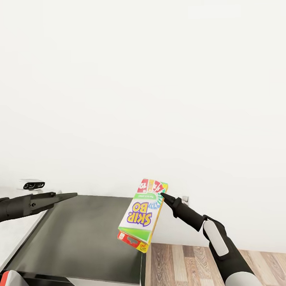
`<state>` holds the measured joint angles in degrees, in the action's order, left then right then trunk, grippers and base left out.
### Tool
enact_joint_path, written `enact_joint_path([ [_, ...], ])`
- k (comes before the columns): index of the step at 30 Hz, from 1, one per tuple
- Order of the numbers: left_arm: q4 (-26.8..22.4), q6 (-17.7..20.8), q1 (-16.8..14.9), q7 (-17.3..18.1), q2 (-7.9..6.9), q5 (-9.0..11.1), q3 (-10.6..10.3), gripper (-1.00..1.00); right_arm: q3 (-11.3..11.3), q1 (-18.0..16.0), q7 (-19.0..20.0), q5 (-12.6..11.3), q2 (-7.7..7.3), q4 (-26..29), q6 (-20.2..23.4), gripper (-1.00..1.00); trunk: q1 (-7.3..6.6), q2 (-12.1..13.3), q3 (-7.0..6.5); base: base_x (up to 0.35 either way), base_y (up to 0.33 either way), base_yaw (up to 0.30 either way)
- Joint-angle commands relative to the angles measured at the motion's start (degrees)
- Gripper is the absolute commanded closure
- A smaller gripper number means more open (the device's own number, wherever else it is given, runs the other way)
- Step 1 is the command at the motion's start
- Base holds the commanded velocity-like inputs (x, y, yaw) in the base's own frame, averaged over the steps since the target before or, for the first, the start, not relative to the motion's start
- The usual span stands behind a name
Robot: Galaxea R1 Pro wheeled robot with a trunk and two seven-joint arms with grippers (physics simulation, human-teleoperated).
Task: Put all the toys in the child's room - the three board games (two on the bed and one on the table), the two jigsaw puzzles on the table, and the tennis ball on the table - inside the toy box on the table in the child's room.
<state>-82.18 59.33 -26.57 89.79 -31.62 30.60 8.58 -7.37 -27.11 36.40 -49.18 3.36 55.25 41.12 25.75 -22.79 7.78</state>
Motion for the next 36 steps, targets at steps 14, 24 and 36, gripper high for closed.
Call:
enact_joint_path([
  [14, 0.0, 0.61, -0.06, 0.21, -0.02, -0.02, 0.03, -1.0, -0.18, -0.05, 0.07, -0.04, 0.07, 0.04, 0.3, 1.0, 0.03, -0.12, -0.11, 0.071, -0.123, 0.255],
  [24, 0.0, 0.61, -0.06, 0.21, -0.1, -0.05, 0.03, -1.0, -0.1, -0.05, 0.07, -0.04, 0.07, 0.03, 0.33, 1.0, 0.03, -0.12, -0.3, 0.017, -0.023, 0.282],
  [36, 0.0, 0.61, -0.06, 0.21, -0.11, -0.1, 0.03, -1.0, -0.1, -0.05, 0.08, -0.04, 0.07, -0.05, 0.35, 1.0, 0.03, -0.12, -0.53, 0.0, 0.117, 0.282],
])
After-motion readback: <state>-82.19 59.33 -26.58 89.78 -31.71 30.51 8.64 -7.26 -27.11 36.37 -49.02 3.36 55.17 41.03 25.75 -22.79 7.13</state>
